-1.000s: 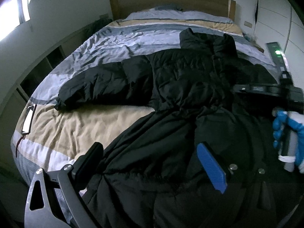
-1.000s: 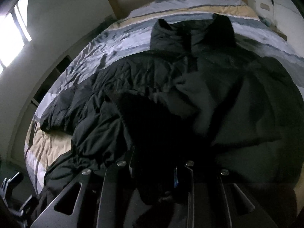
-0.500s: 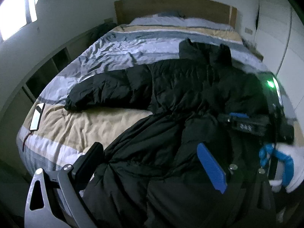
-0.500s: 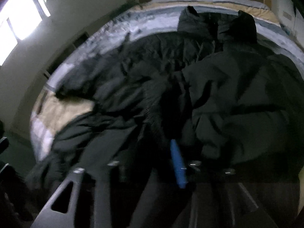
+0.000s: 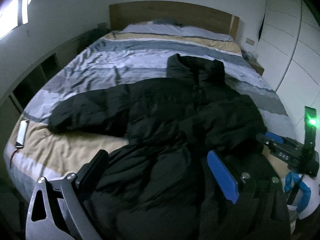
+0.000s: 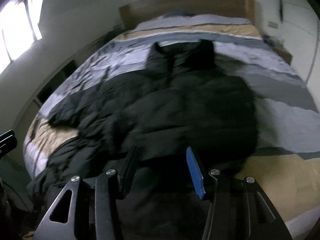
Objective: Fold large clothes
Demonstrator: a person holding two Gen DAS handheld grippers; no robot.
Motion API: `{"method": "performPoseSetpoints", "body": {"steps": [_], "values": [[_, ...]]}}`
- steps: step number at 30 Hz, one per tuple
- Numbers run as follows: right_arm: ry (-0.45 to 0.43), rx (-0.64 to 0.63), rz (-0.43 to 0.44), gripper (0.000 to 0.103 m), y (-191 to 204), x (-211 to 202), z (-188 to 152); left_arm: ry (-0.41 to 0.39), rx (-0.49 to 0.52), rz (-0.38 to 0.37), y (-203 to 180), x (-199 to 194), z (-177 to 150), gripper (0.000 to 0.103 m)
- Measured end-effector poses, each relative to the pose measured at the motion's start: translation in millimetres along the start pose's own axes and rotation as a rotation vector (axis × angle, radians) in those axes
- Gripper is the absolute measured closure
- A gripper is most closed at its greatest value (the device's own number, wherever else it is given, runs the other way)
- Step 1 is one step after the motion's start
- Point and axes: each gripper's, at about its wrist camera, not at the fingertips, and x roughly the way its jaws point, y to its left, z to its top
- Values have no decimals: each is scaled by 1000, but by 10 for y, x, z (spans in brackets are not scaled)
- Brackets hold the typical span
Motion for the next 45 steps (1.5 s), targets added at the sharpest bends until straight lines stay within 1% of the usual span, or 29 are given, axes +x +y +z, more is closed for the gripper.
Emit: {"method": "performPoseSetpoints", "body": {"steps": [2,4,7,9,11,13,14,17,20,23,26,29,33,37,38,42,45], "values": [[-7,22,-34,54,-230,23,69,6,-1,-15,-190,241,132,3],[-18,35,-76,54,-453,94,171,20,-4,-44,-442,577,288,3],[-26,43,-88,54,-667,277,311,48,-4,-101,-771,1049,432,3],[-23,45,-88,53,-754,439,363,66,15,-104,-1039,1427,480,3],[-13,43,-75,53,-830,603,395,90,13,-104,-1195,1749,463,3],[7,40,-65,53,-899,779,390,126,2,-108,-1279,2066,393,3],[15,40,-59,52,-944,864,374,140,4,-97,-1301,2205,342,3],[22,53,-37,49,-1070,1041,280,159,11,-89,-1280,2421,192,2],[27,68,-24,49,-1192,1078,190,168,26,-89,-1207,2419,111,2],[33,84,-61,49,-1260,1016,156,217,34,-99,-1124,2335,104,2],[28,87,-116,47,-1221,815,121,227,16,-96,-976,2088,120,3],[11,93,-139,46,-1133,528,88,188,-30,-83,-691,1752,215,3],[-37,103,-135,44,-926,85,39,122,-118,-53,-196,1274,371,3],[-79,104,-114,41,-648,-270,-40,69,-204,-39,438,909,519,3],[-88,103,-110,39,-591,-335,-69,57,-227,-38,656,821,549,3],[-104,128,-97,39,-410,-530,-210,49,-270,-47,1308,663,582,3],[-107,166,-96,39,-354,-602,-301,58,-304,-39,1816,646,478,3]]}}
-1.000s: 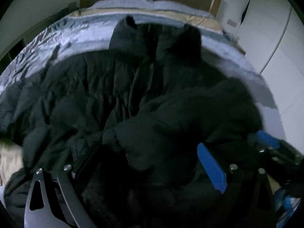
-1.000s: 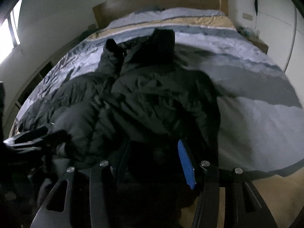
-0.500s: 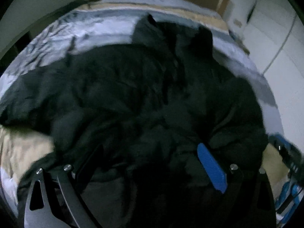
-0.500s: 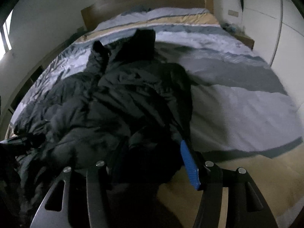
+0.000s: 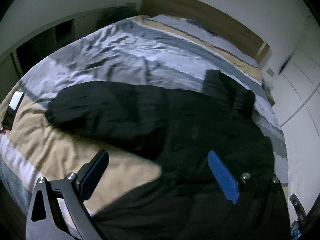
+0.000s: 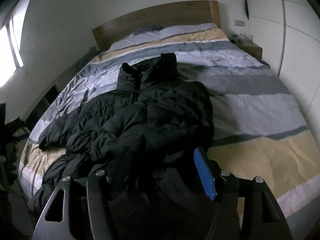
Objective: Fold large clothes
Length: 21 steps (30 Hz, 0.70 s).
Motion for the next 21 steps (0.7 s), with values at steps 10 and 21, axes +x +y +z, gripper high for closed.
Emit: {"method": "performPoseSetpoints", "body": {"steps": [10,21], "values": [[17,81,-37,39,106,-2,-137,81,-369,-17,1864,725,75,3],[92,99,-142,38,94,193,-267,51,-741,-152,2823,1510,45,5]]}}
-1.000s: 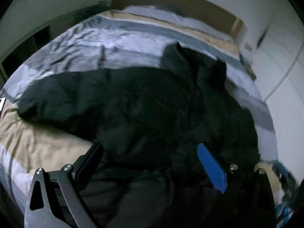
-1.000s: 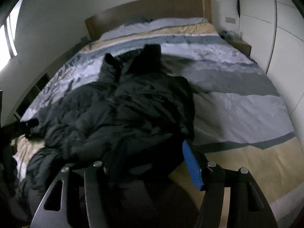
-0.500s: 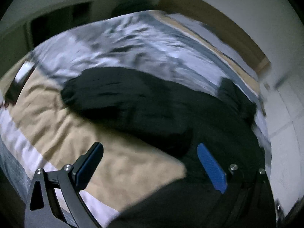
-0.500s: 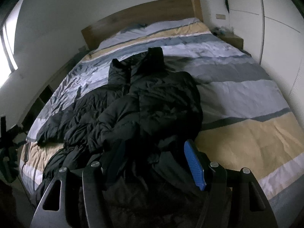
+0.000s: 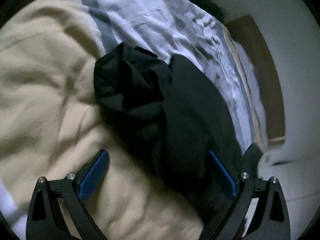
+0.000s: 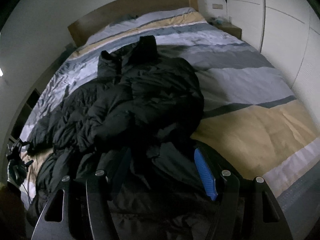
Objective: Fold large clothes
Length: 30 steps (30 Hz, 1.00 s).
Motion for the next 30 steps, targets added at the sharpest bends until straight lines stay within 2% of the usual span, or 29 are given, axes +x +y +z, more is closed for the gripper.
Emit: {"method": "performPoseSetpoints", "body": {"steps": [3,4,5,6,8,11,17,20,27,30], "values": [[5,-17,-18,38,32,5,2,-12,-83,-63,99,44,106,10],[5,-21,-18,38,43,2,2,-14,-104,-85,116,55,131,25],[6,-25,-17,37,55,-1,-1,0,-117,-111,103,87,151,47],[6,-27,-16,37,60,-2,-2,16,-133,-134,107,118,158,55],[9,-33,-14,36,79,-3,-10,18,-135,-153,84,125,160,77],[10,-44,-8,35,99,-36,-23,-1,-118,-175,5,43,125,89],[-17,-35,10,35,74,-185,-30,-39,-20,-189,-332,-240,29,93],[-37,-15,28,35,21,-277,-30,-56,66,-183,-584,-456,-122,94],[-84,-2,73,35,-103,-517,-122,-73,288,-191,-1368,-909,-697,94],[-103,-1,80,35,-194,-621,-178,-67,383,-193,-1754,-998,-1057,94]]}}
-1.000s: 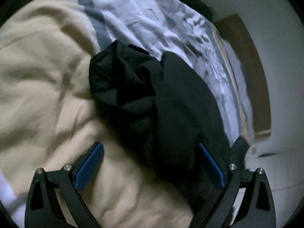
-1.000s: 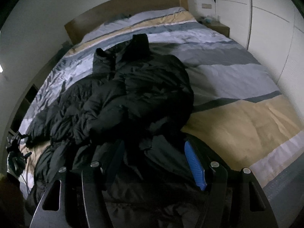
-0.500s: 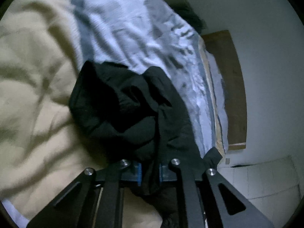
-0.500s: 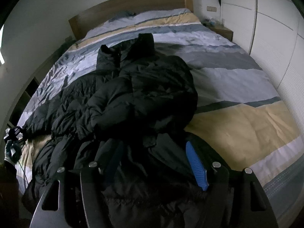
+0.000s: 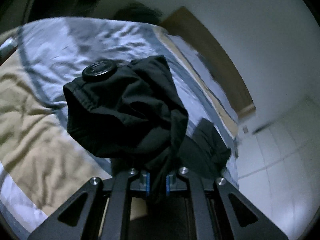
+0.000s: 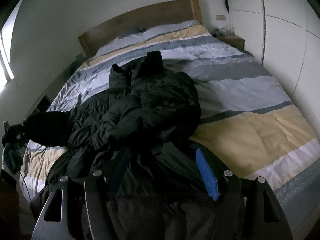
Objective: Fold large clothes
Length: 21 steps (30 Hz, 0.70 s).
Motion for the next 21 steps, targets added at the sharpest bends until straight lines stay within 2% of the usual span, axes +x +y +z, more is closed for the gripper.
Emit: {"method": "performPoseSetpoints", "body": {"steps": [6,10,16,19,21], "values": [[-42,38,20,34,-297,-214,-72,71,210,0,-1016,228,-599,94],[-55,80,15,34,-579,-314,-155,129,281,-1,-1498,511,-1004,94],[-55,120,-4,34,-932,-407,-303,216,363,41,-1986,961,-1667,94],[-44,138,-15,33,-1086,-409,-368,268,383,70,-2129,1245,-2018,94],[-37,145,-23,33,-1170,-417,-411,286,396,90,-2130,1427,-2118,94]]}}
